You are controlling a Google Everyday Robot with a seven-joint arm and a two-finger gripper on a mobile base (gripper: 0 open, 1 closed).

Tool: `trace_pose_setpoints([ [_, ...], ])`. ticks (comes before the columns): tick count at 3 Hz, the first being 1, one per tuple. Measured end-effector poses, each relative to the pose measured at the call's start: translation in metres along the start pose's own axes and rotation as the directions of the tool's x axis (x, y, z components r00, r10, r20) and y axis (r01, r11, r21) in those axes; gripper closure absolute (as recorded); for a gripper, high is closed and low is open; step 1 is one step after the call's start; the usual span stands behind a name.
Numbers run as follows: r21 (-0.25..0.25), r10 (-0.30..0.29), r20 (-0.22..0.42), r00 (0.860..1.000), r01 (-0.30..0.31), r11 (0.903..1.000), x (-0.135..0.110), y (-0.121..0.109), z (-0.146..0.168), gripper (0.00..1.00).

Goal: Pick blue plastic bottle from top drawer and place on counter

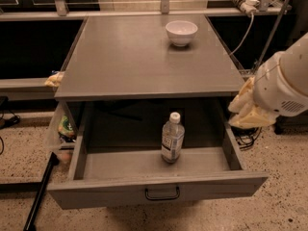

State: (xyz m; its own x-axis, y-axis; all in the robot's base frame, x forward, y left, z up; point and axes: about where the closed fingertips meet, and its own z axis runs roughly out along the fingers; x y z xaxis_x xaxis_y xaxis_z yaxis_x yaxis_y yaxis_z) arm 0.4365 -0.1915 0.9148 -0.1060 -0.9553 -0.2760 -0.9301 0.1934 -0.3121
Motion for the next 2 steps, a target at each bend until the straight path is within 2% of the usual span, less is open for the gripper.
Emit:
trace_pose_setpoints([
  [1, 0.004, 0.033, 0.087, 0.996, -0.034, 0.9994, 0.001, -0.014, 0.041, 0.89],
  [2, -0.005, 0.119, 0.185, 0.976, -0.120, 0.9927, -0.002, -0.023, 0.089, 1.00],
])
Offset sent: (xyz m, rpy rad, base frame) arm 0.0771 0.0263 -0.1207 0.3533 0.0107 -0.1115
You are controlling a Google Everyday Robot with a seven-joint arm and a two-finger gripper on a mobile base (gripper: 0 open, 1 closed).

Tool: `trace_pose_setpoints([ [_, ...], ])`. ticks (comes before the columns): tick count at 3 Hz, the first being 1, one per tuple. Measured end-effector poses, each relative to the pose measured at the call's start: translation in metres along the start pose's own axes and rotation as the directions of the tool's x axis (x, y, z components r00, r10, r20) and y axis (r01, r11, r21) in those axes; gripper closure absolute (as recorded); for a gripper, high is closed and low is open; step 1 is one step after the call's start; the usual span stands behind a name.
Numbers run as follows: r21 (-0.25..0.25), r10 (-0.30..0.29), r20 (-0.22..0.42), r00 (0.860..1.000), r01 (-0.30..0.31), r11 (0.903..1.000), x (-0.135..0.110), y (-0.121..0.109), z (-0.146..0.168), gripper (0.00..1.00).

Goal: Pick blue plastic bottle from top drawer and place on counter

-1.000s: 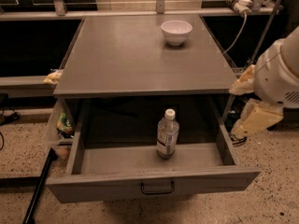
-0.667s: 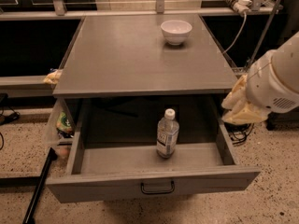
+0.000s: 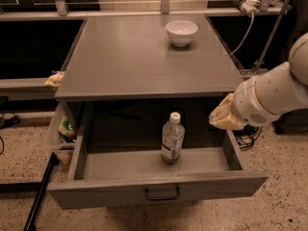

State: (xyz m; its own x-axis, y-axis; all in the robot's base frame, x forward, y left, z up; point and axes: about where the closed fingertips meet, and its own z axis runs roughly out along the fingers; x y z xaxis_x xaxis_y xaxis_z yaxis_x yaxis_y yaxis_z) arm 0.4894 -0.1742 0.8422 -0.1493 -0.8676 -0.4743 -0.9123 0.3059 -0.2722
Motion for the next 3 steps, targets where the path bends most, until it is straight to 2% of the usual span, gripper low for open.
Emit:
trace_pose_setpoints([
  [1, 0.000, 0.000, 0.000, 1.000, 0.000, 1.0000, 0.000, 0.000, 0.000, 1.00],
  [2, -0.012, 0.011, 0.011, 1.000, -0.011, 0.9999, 0.004, 0.006, 0.011, 0.81],
  [3, -0.016, 0.033, 0.035, 0.999, -0.033, 0.9993, 0.007, 0.008, 0.024, 0.58],
])
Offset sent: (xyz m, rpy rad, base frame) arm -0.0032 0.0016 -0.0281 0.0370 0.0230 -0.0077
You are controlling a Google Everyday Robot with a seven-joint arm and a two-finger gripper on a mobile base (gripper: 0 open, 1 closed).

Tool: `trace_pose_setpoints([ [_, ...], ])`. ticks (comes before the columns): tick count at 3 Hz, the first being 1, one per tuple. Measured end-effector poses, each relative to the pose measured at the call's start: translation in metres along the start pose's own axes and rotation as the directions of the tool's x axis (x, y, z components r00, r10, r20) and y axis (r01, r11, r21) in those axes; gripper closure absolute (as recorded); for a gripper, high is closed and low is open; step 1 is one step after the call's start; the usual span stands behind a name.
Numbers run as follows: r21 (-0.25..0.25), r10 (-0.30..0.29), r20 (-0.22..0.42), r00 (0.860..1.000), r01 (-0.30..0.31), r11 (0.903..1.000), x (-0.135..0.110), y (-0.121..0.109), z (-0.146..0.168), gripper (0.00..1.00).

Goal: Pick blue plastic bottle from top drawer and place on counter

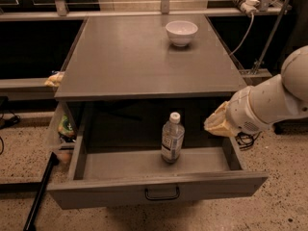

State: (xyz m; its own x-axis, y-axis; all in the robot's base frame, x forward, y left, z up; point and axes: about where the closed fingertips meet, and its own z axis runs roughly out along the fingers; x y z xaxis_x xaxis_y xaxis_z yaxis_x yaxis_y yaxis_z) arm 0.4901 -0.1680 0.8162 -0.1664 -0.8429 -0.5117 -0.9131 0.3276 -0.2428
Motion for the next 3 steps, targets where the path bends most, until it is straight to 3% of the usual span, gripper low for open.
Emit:
trace_pose_setpoints([
  [2, -0.022, 0.045, 0.051, 0.998, -0.044, 0.9988, -0.001, 0.003, 0.028, 0.11],
  [3, -0.043, 0.057, 0.067, 0.996, -0.055, 0.9976, -0.003, 0.004, 0.043, 0.00],
])
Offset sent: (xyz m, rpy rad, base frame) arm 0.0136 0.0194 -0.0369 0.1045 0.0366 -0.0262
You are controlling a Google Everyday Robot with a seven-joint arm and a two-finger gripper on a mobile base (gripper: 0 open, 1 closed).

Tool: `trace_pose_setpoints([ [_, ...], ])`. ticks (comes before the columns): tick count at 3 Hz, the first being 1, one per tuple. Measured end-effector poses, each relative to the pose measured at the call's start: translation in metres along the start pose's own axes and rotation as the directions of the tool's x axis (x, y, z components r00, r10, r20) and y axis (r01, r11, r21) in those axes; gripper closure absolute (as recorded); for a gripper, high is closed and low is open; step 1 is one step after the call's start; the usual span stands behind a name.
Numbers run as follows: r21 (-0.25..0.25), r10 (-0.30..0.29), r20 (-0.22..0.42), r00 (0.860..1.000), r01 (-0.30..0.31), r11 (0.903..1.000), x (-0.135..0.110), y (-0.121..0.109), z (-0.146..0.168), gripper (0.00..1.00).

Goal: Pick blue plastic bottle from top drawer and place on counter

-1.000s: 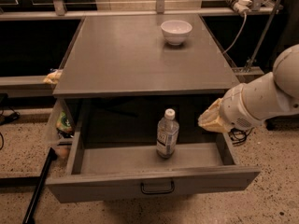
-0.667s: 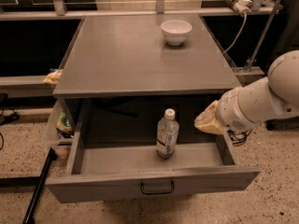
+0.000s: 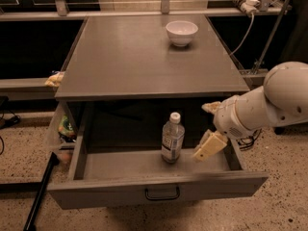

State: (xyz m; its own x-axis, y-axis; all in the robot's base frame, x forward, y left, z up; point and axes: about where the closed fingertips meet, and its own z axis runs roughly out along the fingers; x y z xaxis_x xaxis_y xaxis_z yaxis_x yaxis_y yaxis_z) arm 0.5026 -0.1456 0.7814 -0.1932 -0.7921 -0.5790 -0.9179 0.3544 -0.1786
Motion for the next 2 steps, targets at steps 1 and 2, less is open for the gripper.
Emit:
trace_pose_setpoints([
  [1, -0.020, 0.011, 0.022, 1.000, -0.010, 0.9997, -0.003, 0.000, 0.017, 0.00],
  [2, -0.043, 0.021, 0.057, 0.998, -0.019, 0.9989, -0.009, 0.003, 0.038, 0.00],
])
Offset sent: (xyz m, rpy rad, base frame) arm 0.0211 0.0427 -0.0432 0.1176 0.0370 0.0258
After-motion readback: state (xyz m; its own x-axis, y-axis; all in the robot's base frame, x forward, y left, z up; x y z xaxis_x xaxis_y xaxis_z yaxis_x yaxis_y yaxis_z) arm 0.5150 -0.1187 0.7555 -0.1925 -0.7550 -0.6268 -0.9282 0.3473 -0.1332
